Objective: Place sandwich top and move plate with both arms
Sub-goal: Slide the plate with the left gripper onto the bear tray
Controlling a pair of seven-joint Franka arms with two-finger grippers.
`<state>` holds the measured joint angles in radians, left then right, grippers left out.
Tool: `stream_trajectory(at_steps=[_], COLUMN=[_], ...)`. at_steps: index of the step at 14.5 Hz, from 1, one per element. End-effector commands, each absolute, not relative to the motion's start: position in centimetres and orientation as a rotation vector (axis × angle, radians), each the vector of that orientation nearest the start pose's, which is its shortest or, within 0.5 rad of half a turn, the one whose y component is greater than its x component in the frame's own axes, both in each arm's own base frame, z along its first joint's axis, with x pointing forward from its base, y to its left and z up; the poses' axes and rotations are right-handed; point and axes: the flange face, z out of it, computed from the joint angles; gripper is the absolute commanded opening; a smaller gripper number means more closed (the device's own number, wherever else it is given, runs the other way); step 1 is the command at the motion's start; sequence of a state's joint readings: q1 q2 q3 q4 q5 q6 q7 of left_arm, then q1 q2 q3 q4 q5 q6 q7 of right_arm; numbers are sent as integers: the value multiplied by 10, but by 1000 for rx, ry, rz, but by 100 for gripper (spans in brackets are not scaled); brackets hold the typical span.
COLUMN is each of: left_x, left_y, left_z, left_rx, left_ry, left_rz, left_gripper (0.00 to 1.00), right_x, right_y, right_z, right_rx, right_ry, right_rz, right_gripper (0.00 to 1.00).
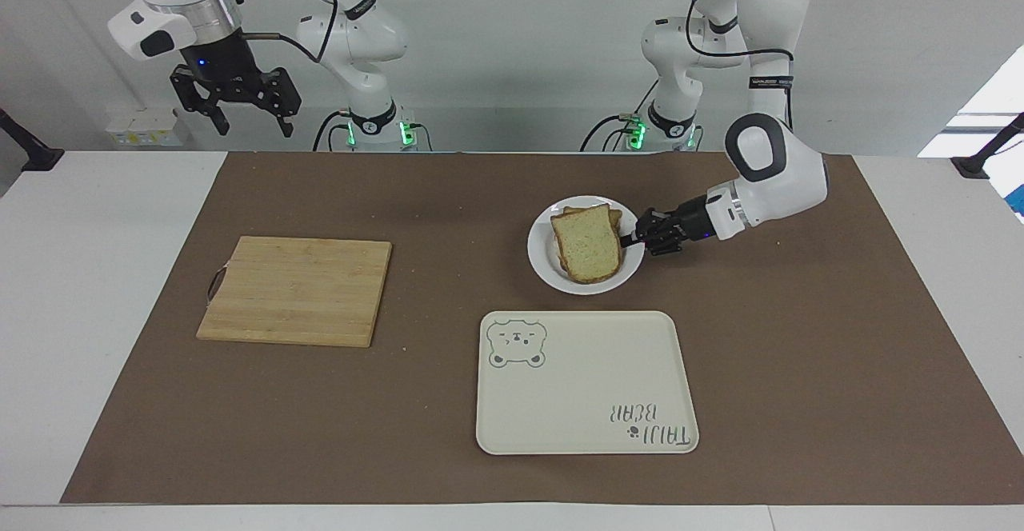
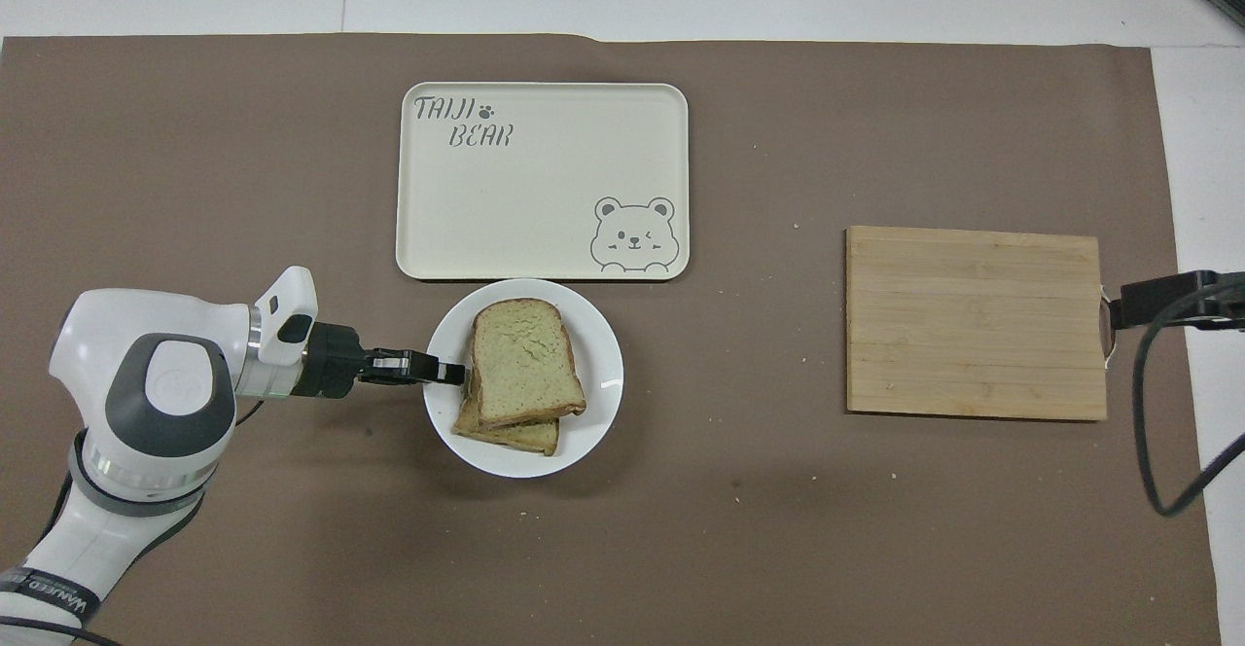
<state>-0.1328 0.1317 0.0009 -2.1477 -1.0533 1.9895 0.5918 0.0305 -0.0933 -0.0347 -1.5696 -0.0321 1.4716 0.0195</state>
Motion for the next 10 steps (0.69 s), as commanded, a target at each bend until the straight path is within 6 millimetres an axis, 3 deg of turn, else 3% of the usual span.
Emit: stream_trajectory(at_steps=[1,3,5,10], left_x=[570,594,621,668], left_y=[-121,-111,-114,-123], left_z=[357,367,376,344], left_rx=[2171,2176,2173,2174], left_ry=[-126,-79,-50,-39], left_rz=[-28,-5,4,21], left_gripper=[0,0,0,0], right_x=[518,518,518,517], right_y=[-9,-10,-11,-11], right_z=[670,666,666,667], right_rx=[-3169,-3167,-3167,-3167], right_ry=[-3,2,4,6], right_rz=[-4,1,1,-2], right_gripper=[100,100,100,100])
